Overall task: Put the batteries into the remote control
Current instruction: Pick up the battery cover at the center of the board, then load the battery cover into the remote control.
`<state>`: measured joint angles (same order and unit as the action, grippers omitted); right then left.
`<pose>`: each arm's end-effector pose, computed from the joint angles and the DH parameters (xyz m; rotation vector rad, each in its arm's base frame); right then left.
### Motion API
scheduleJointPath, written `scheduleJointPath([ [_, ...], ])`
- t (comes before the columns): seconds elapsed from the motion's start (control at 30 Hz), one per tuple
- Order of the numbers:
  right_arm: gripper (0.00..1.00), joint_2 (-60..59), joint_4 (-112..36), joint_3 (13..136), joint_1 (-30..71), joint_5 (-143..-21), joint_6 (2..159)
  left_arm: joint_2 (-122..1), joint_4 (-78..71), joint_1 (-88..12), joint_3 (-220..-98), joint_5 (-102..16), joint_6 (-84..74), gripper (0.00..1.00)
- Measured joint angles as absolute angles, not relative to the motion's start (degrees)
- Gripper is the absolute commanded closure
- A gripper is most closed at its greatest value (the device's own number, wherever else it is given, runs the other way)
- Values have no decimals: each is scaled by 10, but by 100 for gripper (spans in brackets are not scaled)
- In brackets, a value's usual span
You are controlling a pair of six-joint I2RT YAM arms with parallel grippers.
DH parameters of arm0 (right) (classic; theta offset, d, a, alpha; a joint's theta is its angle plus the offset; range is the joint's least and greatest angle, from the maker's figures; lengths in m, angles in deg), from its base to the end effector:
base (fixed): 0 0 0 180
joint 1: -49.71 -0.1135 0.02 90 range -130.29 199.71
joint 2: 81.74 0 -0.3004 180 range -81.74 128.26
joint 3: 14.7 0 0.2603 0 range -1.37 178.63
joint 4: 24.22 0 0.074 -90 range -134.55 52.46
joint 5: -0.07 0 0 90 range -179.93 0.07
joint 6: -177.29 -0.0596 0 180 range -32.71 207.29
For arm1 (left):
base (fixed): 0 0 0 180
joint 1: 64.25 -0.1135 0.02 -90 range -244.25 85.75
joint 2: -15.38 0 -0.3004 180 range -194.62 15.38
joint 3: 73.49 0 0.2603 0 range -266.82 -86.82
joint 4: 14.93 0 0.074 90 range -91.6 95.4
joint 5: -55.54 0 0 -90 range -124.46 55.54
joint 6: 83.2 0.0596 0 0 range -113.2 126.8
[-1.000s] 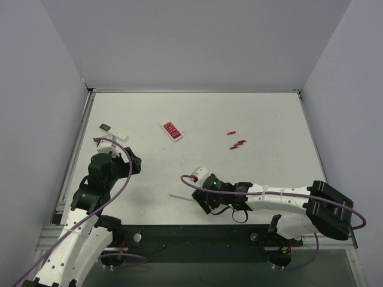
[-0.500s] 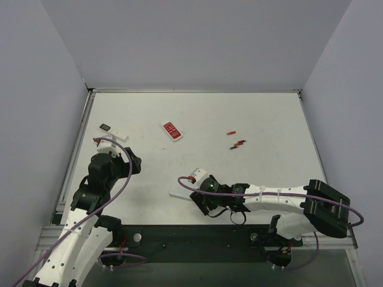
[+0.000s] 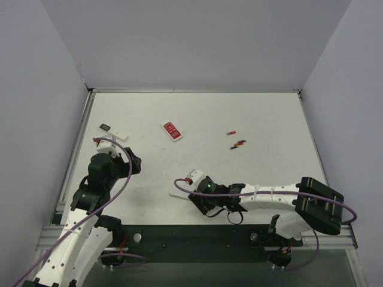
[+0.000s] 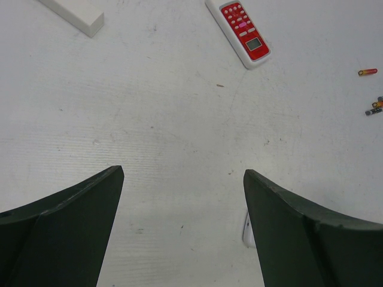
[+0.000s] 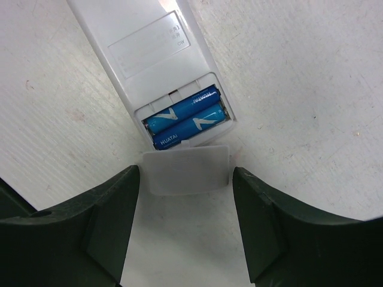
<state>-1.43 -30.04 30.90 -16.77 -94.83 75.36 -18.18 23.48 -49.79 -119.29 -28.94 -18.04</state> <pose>0.1183 0.2591 0.1747 -1.0367 2.1119 0.6070 0.1406 -0.0303 0.2759 -0.2456 2.0267 -0.3347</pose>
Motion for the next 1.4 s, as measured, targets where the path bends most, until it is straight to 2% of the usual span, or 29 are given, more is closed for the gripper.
scheduleJointPath([
  [0.43,67,-32,-335,309,-166,-950,777,-182,235,-499,-1193,-289,-180,8],
  [0.83,67,-55,-433,401,-110,-868,889,-182,235,-502,-1193,-290,-180,8],
  [1.03,66,4,-479,475,-98,-821,960,-180,235,-504,-1193,-290,-180,8],
  [1.4,64,74,-535,507,-91,-772,1012,-179,235,-506,-1193,-290,-180,8],
])
